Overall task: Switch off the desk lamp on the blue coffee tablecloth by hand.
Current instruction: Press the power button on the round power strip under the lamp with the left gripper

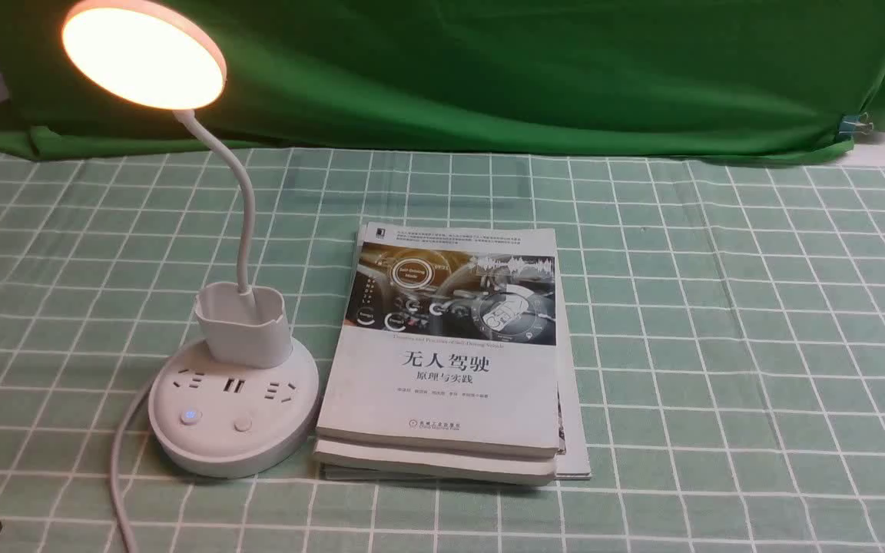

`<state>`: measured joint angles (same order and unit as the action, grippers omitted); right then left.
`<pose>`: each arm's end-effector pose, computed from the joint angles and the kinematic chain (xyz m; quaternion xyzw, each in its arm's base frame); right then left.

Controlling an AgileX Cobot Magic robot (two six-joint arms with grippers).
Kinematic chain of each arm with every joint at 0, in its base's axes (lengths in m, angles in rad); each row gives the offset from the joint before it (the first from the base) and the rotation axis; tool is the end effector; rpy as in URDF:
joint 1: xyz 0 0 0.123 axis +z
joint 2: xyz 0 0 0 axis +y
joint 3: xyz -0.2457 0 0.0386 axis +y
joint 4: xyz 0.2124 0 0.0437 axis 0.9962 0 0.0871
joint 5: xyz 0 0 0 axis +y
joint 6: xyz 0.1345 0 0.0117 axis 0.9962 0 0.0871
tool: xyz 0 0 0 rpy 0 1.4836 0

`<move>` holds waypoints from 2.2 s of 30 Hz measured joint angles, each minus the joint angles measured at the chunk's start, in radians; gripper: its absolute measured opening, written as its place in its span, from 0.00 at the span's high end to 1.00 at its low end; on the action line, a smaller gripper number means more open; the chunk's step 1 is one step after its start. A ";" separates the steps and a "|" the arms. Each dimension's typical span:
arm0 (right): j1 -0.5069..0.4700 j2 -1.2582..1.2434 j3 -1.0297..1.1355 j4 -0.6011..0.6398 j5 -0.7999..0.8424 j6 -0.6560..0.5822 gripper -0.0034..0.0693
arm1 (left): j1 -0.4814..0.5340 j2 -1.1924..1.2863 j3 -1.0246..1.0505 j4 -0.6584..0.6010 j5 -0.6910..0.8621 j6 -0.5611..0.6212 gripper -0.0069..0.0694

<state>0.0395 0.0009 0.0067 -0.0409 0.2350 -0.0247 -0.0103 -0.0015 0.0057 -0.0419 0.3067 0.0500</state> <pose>0.1004 0.0027 0.1830 -0.0364 0.7589 -0.0117 0.6501 0.0984 -0.0027 0.1741 0.0119 0.7814 -0.0050 0.6238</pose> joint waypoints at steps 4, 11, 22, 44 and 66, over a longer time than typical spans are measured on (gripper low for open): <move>0.000 0.000 0.000 0.000 0.000 0.000 0.62 | 0.000 0.000 0.000 0.000 0.000 0.000 0.91; 0.000 0.000 0.000 0.000 0.000 0.000 0.62 | 0.000 0.000 0.000 0.001 -0.003 0.000 0.91; 0.000 0.000 0.000 0.000 0.000 0.000 0.62 | 0.000 0.000 0.000 -0.578 -0.307 -0.174 0.91; 0.000 0.000 0.000 0.000 0.000 0.000 0.62 | 0.000 0.690 -0.541 -0.374 0.567 0.020 0.91; 0.000 0.000 0.000 0.000 0.000 0.000 0.62 | -0.258 1.540 -1.026 -0.079 0.582 -0.011 0.92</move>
<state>0.0395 0.0009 0.0067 -0.0409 0.2350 -0.0247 -0.2683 1.5389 -1.0200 -0.1205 0.8886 0.0395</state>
